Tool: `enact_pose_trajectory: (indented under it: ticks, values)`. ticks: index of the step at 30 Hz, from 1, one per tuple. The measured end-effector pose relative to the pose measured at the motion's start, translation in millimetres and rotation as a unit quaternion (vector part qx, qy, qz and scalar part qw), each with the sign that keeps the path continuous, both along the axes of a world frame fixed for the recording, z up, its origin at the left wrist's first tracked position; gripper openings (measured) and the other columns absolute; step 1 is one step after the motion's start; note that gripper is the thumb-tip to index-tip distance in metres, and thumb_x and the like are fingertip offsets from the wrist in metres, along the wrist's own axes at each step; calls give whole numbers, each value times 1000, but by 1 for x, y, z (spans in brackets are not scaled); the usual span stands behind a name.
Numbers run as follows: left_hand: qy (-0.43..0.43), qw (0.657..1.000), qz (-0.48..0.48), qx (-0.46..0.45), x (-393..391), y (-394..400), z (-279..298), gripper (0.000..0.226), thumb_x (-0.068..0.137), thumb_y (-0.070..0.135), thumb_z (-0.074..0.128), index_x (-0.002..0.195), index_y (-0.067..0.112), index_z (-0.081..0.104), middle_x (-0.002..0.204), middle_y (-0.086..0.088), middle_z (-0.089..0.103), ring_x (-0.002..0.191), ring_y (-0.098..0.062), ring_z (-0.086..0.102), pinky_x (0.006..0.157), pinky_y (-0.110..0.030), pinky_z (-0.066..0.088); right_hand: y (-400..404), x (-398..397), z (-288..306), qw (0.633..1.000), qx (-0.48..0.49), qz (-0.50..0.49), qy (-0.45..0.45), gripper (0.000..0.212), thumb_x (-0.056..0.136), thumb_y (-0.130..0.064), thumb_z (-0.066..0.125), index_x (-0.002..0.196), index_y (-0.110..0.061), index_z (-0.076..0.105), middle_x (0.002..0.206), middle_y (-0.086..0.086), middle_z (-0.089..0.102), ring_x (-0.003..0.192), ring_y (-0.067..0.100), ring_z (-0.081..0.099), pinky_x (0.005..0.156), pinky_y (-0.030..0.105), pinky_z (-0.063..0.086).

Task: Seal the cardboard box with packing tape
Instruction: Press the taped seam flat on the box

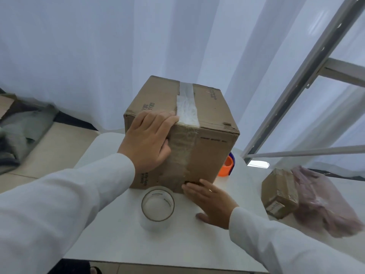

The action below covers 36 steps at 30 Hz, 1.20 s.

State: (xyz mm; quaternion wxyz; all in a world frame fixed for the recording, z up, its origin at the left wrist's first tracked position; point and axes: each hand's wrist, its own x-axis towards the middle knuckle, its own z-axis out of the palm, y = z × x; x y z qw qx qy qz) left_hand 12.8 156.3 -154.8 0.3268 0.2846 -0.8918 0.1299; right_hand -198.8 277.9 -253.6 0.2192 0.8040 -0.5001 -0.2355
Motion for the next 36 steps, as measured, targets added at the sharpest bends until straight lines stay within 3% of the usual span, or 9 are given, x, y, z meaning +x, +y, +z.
enact_pose_trajectory:
  ticks: [3, 6, 10, 17, 23, 25, 28, 31, 36]
  values:
    - [-2, 1000, -3, 11, 1, 1, 2, 56, 69, 20, 43, 124, 7, 50, 126, -10, 57, 118, -25, 42, 104, -38, 26, -2, -3, 21, 995, -76, 54, -38, 69, 67, -37, 74, 130, -16, 53, 136, 1, 54, 128, 17, 48, 117, 41, 0]
    - [2, 1000, -11, 17, 2, 0, 2, 57, 68, 19, 40, 123, 6, 51, 125, -11, 57, 117, -24, 41, 102, -37, 25, -14, 15, 58, 976, -180, 68, -97, 75, 71, -27, 70, 137, -12, 38, 143, 7, 45, 132, 23, 42, 111, 47, 18]
    - [15, 1000, -12, 24, 1, 0, 2, 55, 70, 20, 39, 122, 6, 52, 125, -11, 58, 118, -24, 42, 102, -37, 26, -41, 44, 68, 952, -251, 53, -165, 64, 87, -39, 41, 142, -11, 24, 148, 4, 18, 139, 18, 18, 115, 42, 2]
    - [22, 999, -14, 36, 0, 0, 2, 60, 66, 21, 39, 123, 6, 52, 124, -11, 58, 118, -24, 41, 103, -39, 26, -53, 43, 22, 983, -152, 3, -103, 84, 78, -65, 32, 139, -7, 26, 143, 1, 44, 134, 18, 25, 115, 34, -10]
    - [19, 999, -11, 29, 0, 1, 4, 59, 66, 19, 39, 122, 7, 51, 124, -11, 59, 118, -23, 40, 103, -38, 25, -46, 31, 12, 997, -62, 34, -42, 67, 87, -52, 27, 138, -9, 35, 143, 2, 46, 136, 16, 33, 115, 34, -10]
    - [20, 999, -7, 26, 0, 3, 4, 59, 66, 19, 38, 122, 7, 52, 124, -11, 59, 118, -23, 40, 103, -37, 24, -42, 29, 18, 992, -80, 86, -38, 59, 86, -41, 40, 137, -12, 42, 143, 2, 47, 134, 16, 39, 115, 34, -10]
    - [17, 1000, -4, 24, 0, 3, 2, 58, 66, 20, 38, 121, 7, 51, 124, -11, 59, 118, -24, 40, 102, -38, 24, -35, 34, 46, 974, -162, 126, -96, 65, 81, -28, 58, 140, -13, 36, 147, 4, 39, 137, 17, 32, 116, 38, 4]
    - [21, 999, -2, 28, -1, 3, 2, 57, 67, 21, 37, 121, 7, 52, 124, -12, 59, 116, -23, 38, 101, -37, 22, -34, 38, 82, 943, -282, 55, -169, 63, 87, -30, 43, 143, -10, 22, 151, 6, 19, 140, 22, 16, 115, 42, 0]
    - [36, 999, -9, 28, -1, 2, 2, 57, 65, 19, 38, 120, 6, 52, 123, -12, 58, 115, -23, 37, 101, -35, 20, -42, 26, 63, 955, -255, -33, -150, 71, 84, -52, 31, 140, -9, 22, 146, 10, 40, 136, 23, 18, 114, 36, -10]
